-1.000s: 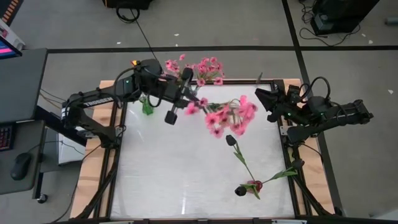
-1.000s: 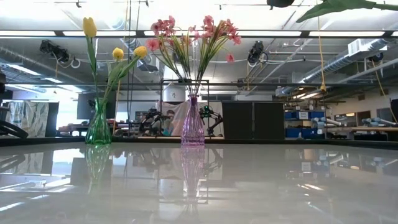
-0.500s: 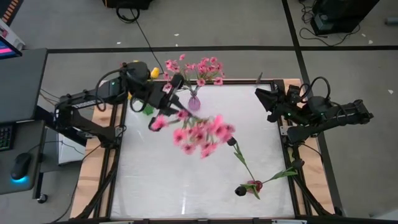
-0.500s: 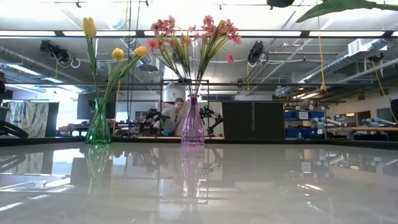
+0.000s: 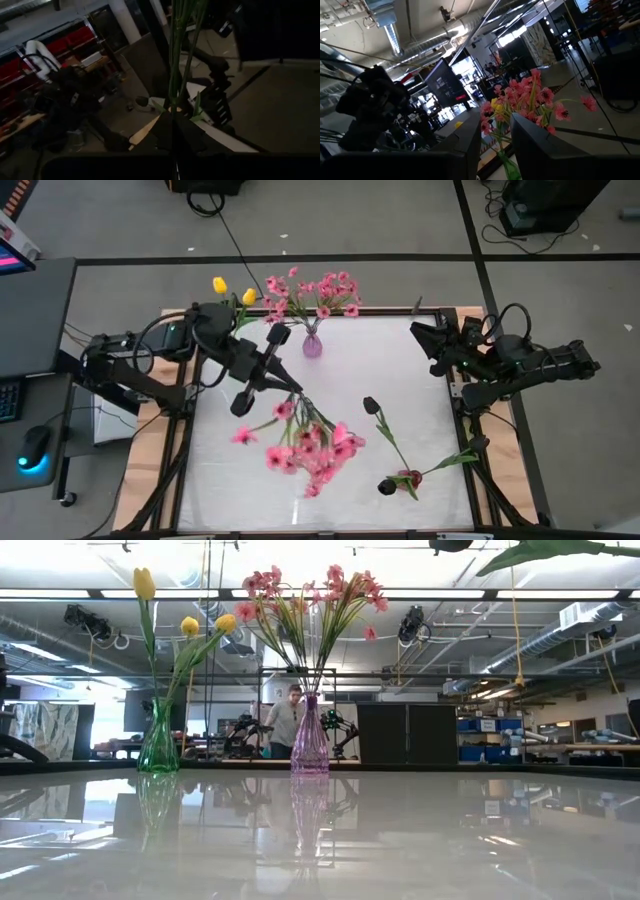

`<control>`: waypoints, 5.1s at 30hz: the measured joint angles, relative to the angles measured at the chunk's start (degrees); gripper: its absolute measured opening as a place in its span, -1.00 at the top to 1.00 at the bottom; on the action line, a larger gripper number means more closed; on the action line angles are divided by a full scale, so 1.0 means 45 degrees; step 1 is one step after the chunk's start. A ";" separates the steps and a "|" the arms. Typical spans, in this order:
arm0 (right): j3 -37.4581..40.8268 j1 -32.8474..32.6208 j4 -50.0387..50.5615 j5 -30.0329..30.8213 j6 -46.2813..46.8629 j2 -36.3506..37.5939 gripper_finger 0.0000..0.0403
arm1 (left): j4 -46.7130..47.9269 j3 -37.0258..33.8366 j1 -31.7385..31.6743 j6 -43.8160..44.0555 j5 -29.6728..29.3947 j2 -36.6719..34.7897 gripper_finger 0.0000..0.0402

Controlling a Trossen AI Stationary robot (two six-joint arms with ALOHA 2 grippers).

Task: Sort flowers into vase by color
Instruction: Put the pink flowers into the purple vase

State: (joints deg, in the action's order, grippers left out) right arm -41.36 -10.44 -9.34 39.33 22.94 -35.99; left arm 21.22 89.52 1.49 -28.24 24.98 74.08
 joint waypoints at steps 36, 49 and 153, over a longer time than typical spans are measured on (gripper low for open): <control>0.0005 0.0000 0.0000 0.0000 0.0000 0.0000 0.43 | -0.5375 -0.7735 0.1403 -0.2098 -0.1210 -0.4415 0.98; 0.0000 0.0001 0.0000 0.0000 -0.0001 0.0000 0.43 | -0.7697 -0.8830 -0.1651 -0.1750 0.0281 -0.3750 0.98; 0.0000 0.0000 -0.0004 0.0000 -0.0001 0.0000 0.44 | -1.8065 -0.9568 -0.5811 0.0766 -0.2018 0.4133 0.98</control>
State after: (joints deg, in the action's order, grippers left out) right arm -41.36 -10.44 -9.36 39.33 22.93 -35.99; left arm -60.08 46.46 -24.67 -24.80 15.90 92.68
